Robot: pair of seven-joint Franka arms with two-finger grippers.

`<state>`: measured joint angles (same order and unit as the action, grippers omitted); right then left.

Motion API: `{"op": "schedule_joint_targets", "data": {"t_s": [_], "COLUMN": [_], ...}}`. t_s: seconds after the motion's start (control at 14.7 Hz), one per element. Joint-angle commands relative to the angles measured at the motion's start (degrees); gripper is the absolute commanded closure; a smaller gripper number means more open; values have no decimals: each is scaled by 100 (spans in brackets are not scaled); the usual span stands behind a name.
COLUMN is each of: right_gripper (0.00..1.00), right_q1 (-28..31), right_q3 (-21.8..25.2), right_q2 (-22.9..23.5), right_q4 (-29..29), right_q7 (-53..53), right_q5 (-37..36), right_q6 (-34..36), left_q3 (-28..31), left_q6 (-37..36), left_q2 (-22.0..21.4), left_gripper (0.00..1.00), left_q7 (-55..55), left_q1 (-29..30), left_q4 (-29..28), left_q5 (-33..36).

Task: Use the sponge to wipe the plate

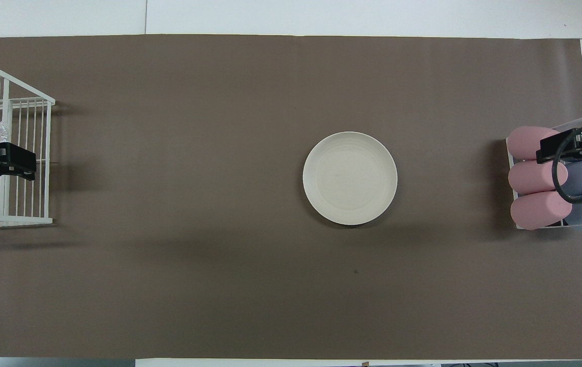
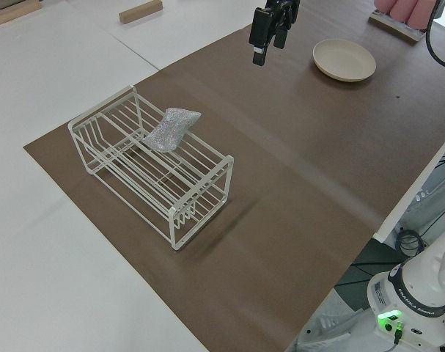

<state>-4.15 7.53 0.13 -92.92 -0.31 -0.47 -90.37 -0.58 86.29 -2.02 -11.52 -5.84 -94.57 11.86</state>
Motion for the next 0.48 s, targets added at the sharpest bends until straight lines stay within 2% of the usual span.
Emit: {"op": "schedule_joint_targets", "data": {"t_s": [0.0,0.27,0.41], "right_gripper": [0,0,0], "right_q1": [10,2,-7], "right_q3": [-41,-50,-76], "right_q2": [-101,-118,-118], "right_q4": [-103,-112,-130], "right_q7": [302,856,1242], "right_q5": [99,108,117], "right_q6": [-60,-25,-16], "left_q3": [5,5,14], "left_q6": [169,652,872], "left_q2": [262,1140,1413], "left_gripper": [0,0,0], "left_q7": [-140,-446,-483], "left_q1": [-181,-365,-357], "left_q4": [-105,-193,-220], "left_q5": [903,2177,2591]}}
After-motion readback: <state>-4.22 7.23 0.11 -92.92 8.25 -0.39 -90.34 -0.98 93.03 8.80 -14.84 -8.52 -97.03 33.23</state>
